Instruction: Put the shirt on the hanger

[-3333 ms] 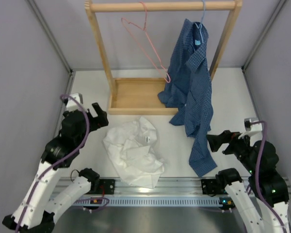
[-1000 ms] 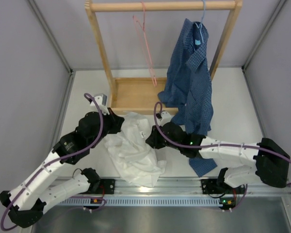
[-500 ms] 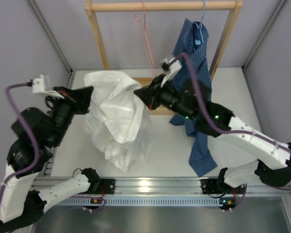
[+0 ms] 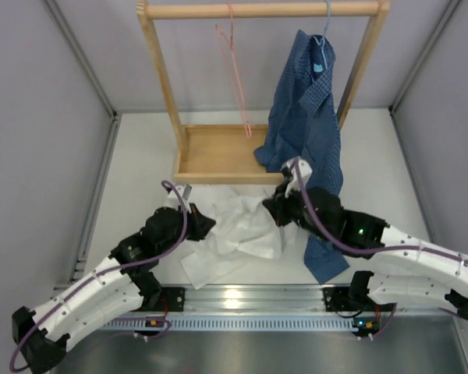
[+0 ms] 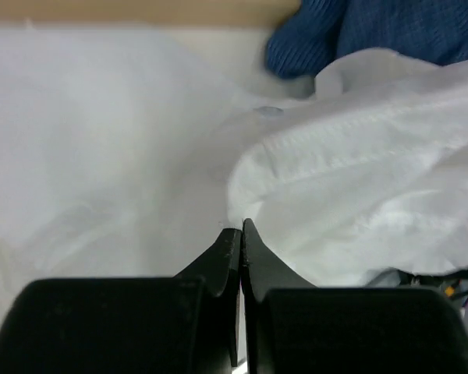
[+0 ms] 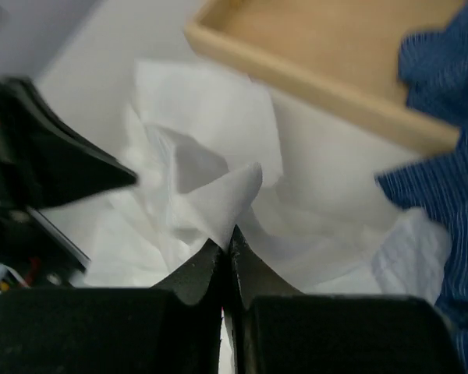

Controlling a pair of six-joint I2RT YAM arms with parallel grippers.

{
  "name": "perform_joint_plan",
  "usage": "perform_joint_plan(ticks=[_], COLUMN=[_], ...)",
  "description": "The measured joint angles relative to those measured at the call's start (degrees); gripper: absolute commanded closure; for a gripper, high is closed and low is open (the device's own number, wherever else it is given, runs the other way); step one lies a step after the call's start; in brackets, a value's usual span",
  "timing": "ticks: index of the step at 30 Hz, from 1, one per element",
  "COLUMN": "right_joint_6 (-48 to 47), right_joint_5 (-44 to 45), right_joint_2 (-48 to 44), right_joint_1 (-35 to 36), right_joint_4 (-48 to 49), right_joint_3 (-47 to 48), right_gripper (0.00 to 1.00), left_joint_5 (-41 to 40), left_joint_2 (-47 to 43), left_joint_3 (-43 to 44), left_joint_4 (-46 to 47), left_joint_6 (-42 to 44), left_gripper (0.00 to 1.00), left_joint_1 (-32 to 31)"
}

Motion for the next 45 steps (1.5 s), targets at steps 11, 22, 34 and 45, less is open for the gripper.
perform_joint_plan(ticks=[11, 22, 34, 45], right_joint_6=[8.7, 5.9, 0.4, -2.0], right_joint_5=[0.1, 1.9, -5.5, -6.1], right_joint_2=[-11.5, -21.4, -23.1, -22.3], right_joint_1=[0.0, 0.0, 0.0, 0.0], right_joint_4=[-0.9, 0.6, 2.1, 2.2], right_joint_3=[-22.6, -25.8, -26.8, -25.3], right_gripper=[1.0, 0.95, 0.98, 0.98], left_joint_5=[16.0, 1.7, 20.3, 26.8], left_joint_2=[-14.5, -5.8, 12.0, 15.3], left_joint_3=[-12.3, -0.7, 4.2, 4.9], left_joint_4=[10.1, -1.2, 7.4, 11.8], left_joint_6=[-3.0, -0.2, 10.0, 12.5], left_gripper=[0.02, 0.02, 0.32, 0.82], left_joint_1=[0.0, 0.0, 0.0, 0.0])
